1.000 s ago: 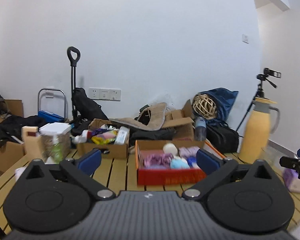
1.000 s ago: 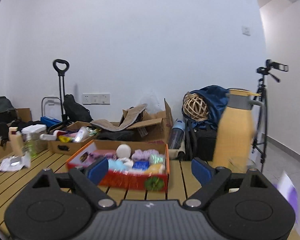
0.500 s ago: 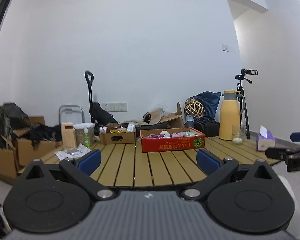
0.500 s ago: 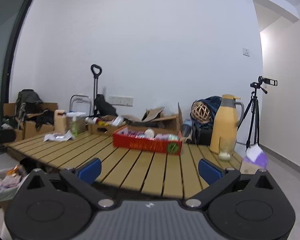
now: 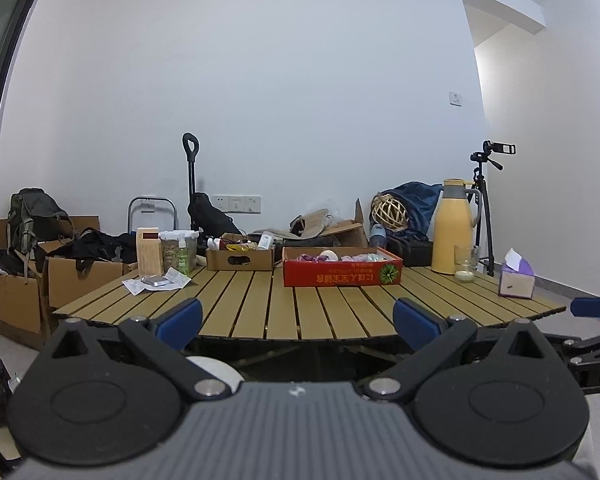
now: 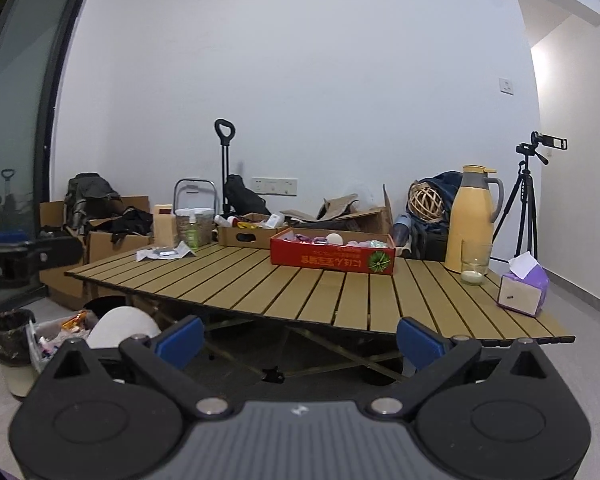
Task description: Organize soft objects
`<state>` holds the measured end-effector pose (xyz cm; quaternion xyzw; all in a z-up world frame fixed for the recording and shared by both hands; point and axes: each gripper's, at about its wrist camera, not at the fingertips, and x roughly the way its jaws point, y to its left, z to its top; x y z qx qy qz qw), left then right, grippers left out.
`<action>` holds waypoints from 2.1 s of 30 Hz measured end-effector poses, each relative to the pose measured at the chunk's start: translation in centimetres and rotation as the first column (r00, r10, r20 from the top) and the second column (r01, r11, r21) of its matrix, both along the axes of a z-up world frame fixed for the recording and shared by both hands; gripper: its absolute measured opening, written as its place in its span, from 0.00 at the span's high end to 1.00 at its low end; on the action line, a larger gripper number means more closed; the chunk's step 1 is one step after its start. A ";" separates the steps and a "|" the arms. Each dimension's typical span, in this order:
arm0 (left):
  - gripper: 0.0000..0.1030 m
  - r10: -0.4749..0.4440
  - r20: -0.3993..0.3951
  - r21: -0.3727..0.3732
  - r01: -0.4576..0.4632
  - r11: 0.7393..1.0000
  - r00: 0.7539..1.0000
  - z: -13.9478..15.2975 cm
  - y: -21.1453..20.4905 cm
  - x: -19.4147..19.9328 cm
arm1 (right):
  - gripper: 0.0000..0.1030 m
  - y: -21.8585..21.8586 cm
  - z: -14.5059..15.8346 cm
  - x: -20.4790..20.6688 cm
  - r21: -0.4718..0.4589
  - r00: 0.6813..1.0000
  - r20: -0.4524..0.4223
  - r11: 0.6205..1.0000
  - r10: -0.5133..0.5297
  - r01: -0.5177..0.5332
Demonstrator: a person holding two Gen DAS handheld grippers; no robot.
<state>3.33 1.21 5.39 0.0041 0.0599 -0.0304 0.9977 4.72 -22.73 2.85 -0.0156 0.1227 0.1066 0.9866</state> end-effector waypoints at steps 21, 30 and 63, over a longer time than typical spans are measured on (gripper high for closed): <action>0.00 -0.004 0.015 0.001 0.004 1.000 1.000 -0.4 0.0 -3.4 | 0.00 -0.1 0.4 -3.2 0.008 0.999 0.035 1.000 0.008 -0.008; 0.00 -0.002 0.015 0.002 0.002 1.000 1.000 -0.4 0.0 -3.5 | 0.00 -0.4 0.1 -3.4 0.020 0.999 0.050 1.000 -0.002 0.001; 0.00 -0.004 0.023 0.005 0.004 1.000 1.000 -0.5 0.2 -3.9 | 0.00 -0.5 -0.3 -3.7 0.028 0.998 0.055 0.999 0.020 -0.021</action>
